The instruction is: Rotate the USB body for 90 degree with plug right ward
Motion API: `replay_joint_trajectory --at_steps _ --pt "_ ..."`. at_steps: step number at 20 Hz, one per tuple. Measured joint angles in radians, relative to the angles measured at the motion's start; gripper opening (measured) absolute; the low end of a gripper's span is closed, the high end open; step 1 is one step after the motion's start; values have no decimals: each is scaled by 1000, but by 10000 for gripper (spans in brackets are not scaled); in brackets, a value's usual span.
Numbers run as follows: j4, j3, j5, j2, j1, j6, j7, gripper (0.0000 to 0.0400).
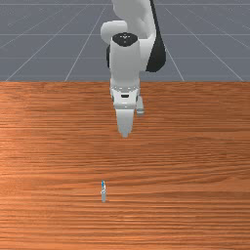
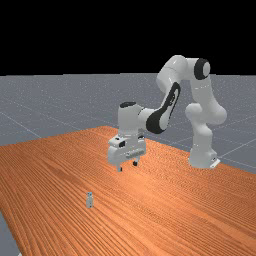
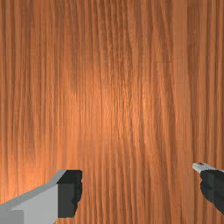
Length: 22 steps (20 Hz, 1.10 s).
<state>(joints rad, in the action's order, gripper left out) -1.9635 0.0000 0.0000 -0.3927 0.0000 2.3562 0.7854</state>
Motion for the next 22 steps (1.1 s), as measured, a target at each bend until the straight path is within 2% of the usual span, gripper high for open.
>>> replay_joint_trajectory --at_steps 1,2,3,5,8,12,17,20,21,22 --pt "0 0 0 0 0 0 0 243" --pt "0 0 0 0 0 0 0 148" --pt "0 0 0 0 0 0 0 90" --pt "0 0 0 0 0 0 0 33" --pt "6 0 1 -11 -2 -4 6 7" --pt "2 -24 -28 -10 -17 7 24 1" --pt "36 -88 -87 -35 -76 12 107 0" --pt "82 -91 -38 -63 -160 -4 224 0" --pt "137 -82 -9 -90 -189 -73 268 0" --pt "196 -89 -16 -139 -193 -119 261 0"
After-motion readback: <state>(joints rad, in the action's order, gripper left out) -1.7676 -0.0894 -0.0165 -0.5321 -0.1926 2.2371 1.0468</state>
